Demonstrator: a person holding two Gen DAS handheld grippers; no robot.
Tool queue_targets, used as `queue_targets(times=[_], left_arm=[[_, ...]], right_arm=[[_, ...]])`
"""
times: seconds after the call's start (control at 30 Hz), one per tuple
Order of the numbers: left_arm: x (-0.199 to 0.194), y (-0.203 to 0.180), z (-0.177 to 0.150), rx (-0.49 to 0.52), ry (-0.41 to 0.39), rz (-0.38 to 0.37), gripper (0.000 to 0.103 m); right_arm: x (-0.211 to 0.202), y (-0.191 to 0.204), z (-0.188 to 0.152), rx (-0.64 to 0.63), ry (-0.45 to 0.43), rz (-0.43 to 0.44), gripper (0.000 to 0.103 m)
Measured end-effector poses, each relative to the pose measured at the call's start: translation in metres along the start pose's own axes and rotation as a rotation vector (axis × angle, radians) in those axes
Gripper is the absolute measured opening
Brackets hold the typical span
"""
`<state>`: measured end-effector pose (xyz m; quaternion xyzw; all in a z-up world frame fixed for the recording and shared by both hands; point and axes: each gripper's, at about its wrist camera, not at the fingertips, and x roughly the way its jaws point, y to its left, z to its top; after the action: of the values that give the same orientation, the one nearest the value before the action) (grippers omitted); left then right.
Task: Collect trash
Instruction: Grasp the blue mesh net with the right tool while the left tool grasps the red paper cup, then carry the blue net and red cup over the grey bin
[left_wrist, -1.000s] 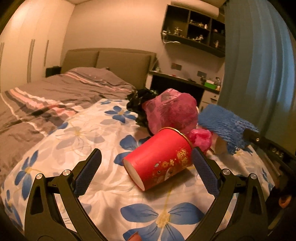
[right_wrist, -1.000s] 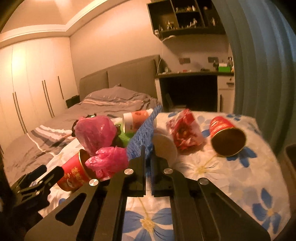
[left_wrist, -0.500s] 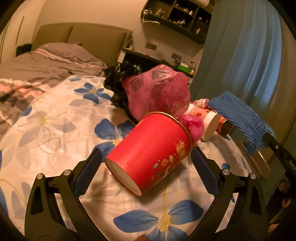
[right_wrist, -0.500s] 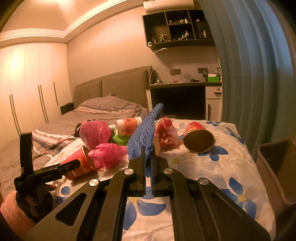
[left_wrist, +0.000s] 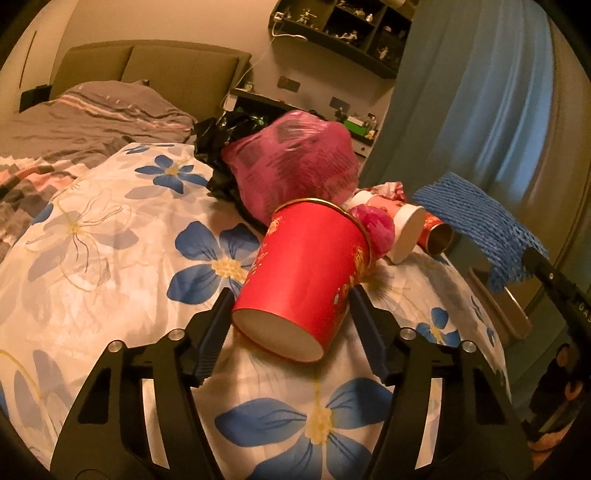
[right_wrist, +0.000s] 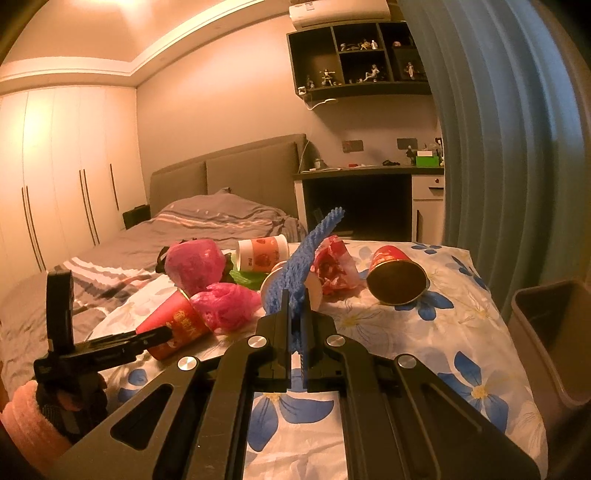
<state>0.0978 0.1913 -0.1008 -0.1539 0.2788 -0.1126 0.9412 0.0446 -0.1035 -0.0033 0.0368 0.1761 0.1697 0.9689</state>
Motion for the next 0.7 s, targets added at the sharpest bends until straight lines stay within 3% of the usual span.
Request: queue_targets(times=[0.7], left_arm=[[-0.050, -0.019, -0.034, -0.030, -0.026, -0.004, 0.060]], right_arm=[[-0.024, -0.016, 0.003, 0.010, -0.030, -0.001, 0.004]])
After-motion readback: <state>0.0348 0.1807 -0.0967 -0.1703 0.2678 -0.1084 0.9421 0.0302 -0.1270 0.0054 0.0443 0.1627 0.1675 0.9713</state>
